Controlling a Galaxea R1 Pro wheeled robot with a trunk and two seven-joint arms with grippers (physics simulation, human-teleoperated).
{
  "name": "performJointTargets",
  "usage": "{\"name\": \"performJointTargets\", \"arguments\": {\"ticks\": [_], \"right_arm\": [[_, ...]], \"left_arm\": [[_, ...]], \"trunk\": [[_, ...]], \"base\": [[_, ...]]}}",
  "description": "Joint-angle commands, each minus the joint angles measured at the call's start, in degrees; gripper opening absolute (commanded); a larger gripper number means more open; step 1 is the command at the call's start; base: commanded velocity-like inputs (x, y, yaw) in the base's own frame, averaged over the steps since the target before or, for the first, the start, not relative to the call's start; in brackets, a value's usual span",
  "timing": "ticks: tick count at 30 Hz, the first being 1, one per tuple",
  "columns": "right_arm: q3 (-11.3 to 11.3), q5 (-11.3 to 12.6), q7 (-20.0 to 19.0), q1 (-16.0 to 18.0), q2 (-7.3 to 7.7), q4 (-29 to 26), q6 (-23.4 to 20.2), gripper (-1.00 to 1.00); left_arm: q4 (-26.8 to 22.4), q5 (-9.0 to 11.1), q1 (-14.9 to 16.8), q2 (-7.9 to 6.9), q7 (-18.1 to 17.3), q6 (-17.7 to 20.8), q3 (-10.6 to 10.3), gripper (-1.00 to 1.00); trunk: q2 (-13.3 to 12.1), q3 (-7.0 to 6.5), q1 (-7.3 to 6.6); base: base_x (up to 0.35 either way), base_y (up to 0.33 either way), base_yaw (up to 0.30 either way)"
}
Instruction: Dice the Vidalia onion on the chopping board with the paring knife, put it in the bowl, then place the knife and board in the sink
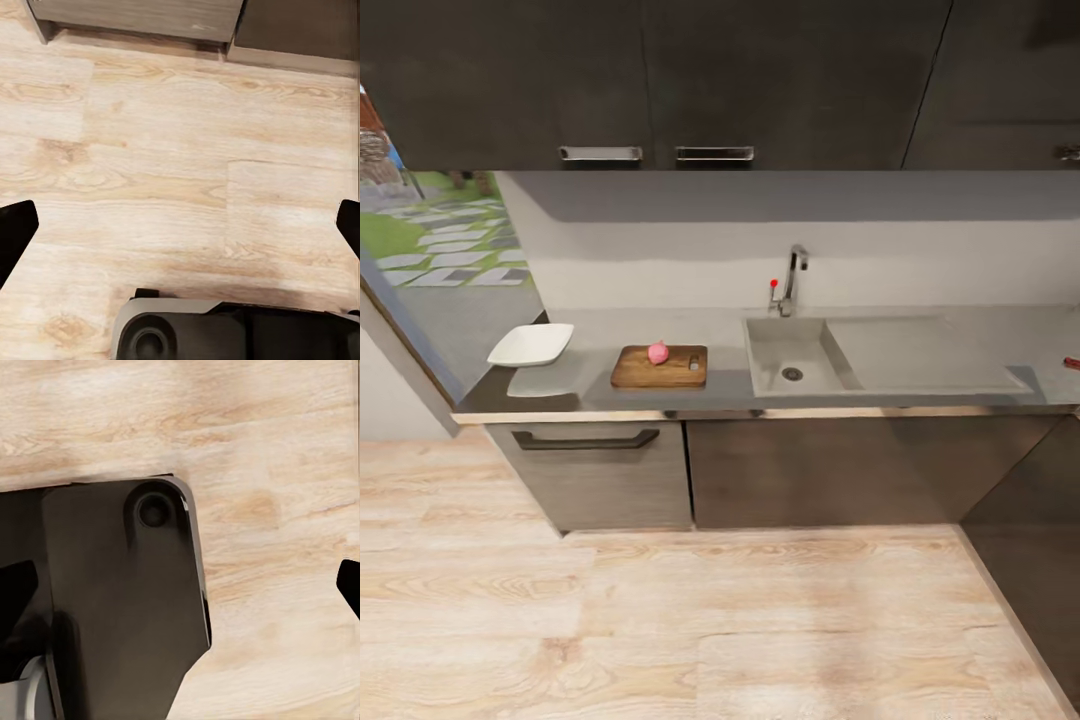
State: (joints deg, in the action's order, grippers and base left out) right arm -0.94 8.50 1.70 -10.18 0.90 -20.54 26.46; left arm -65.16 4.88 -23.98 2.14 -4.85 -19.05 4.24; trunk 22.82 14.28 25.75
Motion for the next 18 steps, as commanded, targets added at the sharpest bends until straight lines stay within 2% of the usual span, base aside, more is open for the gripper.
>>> {"name": "performJointTargets", "arguments": {"ticks": [1,18], "right_arm": [[-0.11,0.24,0.08,-0.02,0.02,-0.10,0.07,1.00],[-0.11,0.21,0.06,-0.02,0.14,-0.19,0.08,1.00]], "left_arm": [[0.01,0.51,-0.02,0.06,-0.51,-0.02,0.15,1.00],[0.21,0.57,-0.02,0.06,-0.51,-0.08,0.12,1.00]], "trunk": [[0.10,0.08,0.04],[0.10,0.08,0.04]], "base": [[0.000,0.000,-0.271],[0.000,0.000,-0.278]]}}
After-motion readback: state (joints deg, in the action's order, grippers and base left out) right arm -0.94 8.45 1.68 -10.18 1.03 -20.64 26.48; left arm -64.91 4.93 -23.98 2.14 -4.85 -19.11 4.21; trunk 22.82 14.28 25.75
